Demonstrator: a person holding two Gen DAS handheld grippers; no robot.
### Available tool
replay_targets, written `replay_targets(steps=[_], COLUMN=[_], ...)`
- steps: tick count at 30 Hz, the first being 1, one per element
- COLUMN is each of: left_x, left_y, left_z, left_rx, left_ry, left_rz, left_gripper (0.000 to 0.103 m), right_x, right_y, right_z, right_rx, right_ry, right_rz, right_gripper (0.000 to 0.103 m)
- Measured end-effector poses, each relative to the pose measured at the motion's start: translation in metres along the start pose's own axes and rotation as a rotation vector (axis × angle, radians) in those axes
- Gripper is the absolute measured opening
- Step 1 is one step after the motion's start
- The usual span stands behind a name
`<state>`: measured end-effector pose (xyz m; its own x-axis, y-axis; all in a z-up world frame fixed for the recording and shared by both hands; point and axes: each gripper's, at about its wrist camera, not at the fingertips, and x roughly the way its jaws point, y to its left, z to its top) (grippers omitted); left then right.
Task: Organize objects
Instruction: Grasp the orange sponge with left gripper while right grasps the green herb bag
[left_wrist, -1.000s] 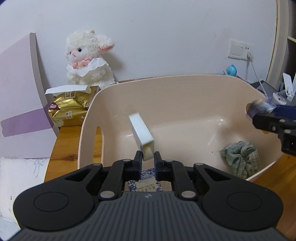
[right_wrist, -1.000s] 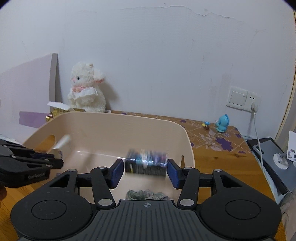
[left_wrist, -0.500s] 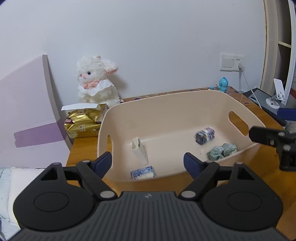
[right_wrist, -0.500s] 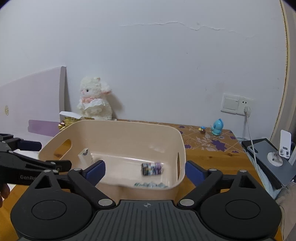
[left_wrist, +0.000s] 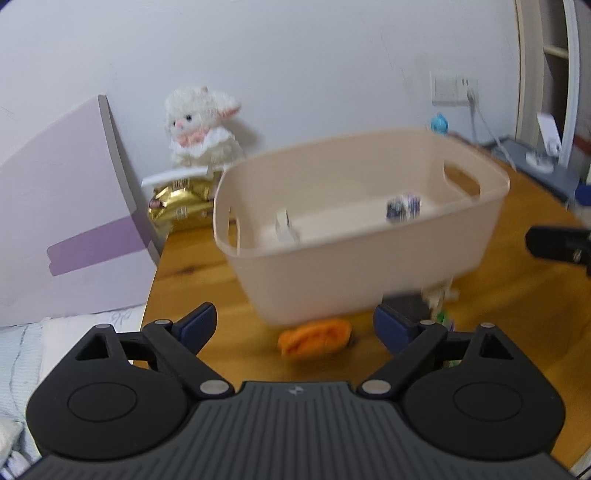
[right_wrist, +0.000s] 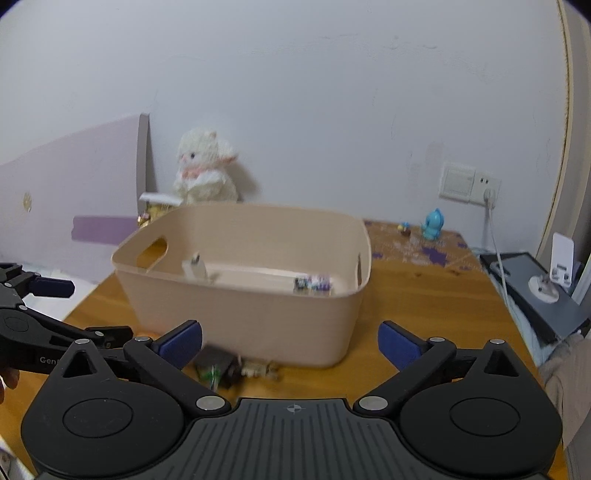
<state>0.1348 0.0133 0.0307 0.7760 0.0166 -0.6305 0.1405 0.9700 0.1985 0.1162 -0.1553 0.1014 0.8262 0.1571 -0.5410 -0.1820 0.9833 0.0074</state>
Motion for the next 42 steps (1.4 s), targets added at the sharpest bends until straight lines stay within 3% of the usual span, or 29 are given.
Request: replay_targets(steps=[15,25,35,42], left_x=[0.021,0.045,0.084,0.103], left_y=[0.003,0.007,0.023,0.024], left_z=[-0.058,-0.065,-0.055,-0.047], left_rx=[0.024,0.014,-0.180,-0.199], left_ry=[0.135,0.136,0.126,0.074], left_rz=[-0.010,-0.056,-0.095,-0.062], left_gripper=[0.093,0.093,0.099,0.103], right_x=[0.033,0.066,0.088,0.095], right_y=[0.038,0.037,0.025,0.016], right_z=[-0.065,-0.079,-0.077,-0.075], right_rx=[-0.048,-0.057,-0.041,-0.019], right_ry=[0.201,0.271,0.241,0.208], right_rz=[0.065,0.046,0.030,0.008], right_gripper=[0.103,0.097,0.095,0.090])
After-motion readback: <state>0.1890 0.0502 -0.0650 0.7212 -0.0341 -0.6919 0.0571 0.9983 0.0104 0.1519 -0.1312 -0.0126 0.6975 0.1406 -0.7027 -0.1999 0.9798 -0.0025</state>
